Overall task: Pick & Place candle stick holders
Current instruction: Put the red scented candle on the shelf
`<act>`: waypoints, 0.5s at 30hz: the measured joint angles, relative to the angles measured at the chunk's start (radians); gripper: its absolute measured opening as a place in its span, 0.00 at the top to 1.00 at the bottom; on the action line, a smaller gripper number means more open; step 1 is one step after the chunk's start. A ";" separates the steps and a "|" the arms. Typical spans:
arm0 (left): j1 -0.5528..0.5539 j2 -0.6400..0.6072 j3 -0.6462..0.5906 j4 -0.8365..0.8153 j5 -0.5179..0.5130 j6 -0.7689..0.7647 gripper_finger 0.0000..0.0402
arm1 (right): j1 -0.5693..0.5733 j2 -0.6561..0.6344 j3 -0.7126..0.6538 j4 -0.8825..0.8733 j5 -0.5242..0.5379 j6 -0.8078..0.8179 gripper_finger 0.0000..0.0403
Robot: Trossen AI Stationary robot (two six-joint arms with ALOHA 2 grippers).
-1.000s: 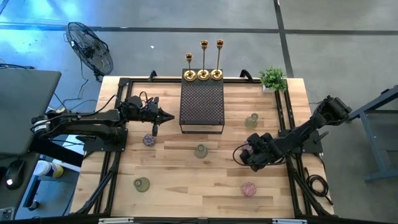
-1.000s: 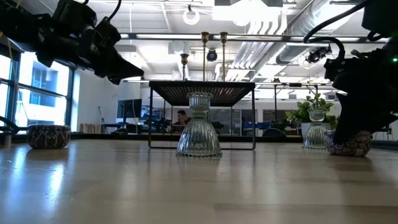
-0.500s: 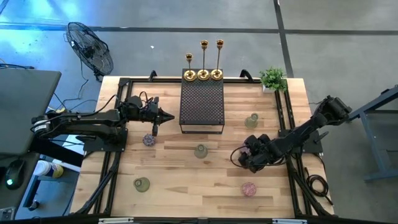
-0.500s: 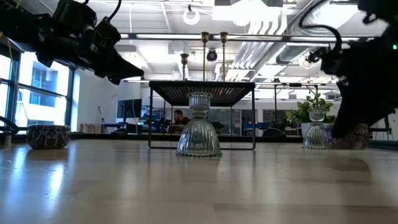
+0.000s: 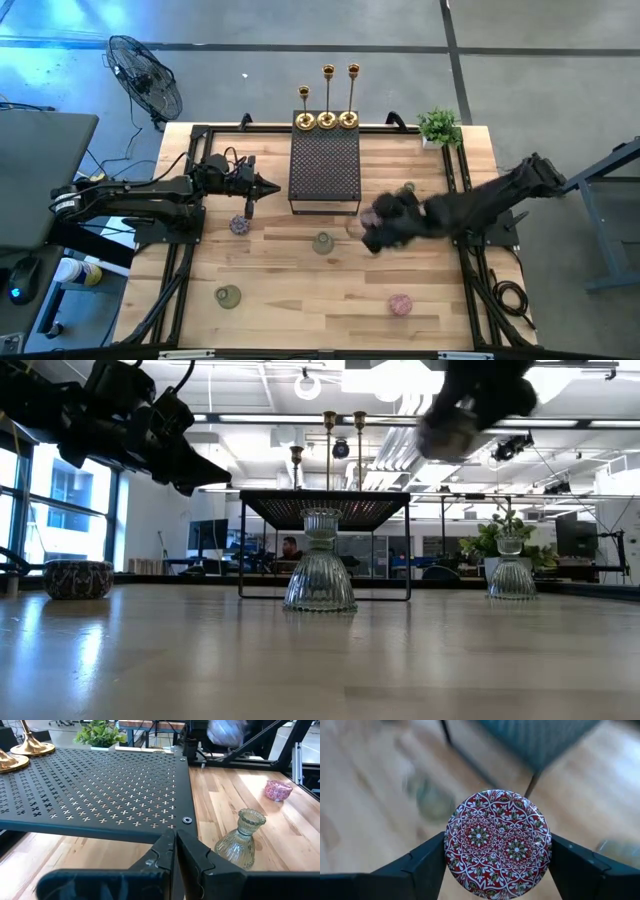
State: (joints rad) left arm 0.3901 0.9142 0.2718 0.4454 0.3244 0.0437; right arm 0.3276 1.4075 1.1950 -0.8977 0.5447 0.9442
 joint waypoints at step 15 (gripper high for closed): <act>0.000 0.000 0.000 0.001 -0.002 0.004 0.96 | -0.737 0.025 0.065 0.267 -0.303 -0.614 0.29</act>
State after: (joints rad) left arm 0.3901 0.9142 0.2718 0.4465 0.3225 0.0477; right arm -0.4096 1.4320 1.2598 -0.6309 0.2416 0.3304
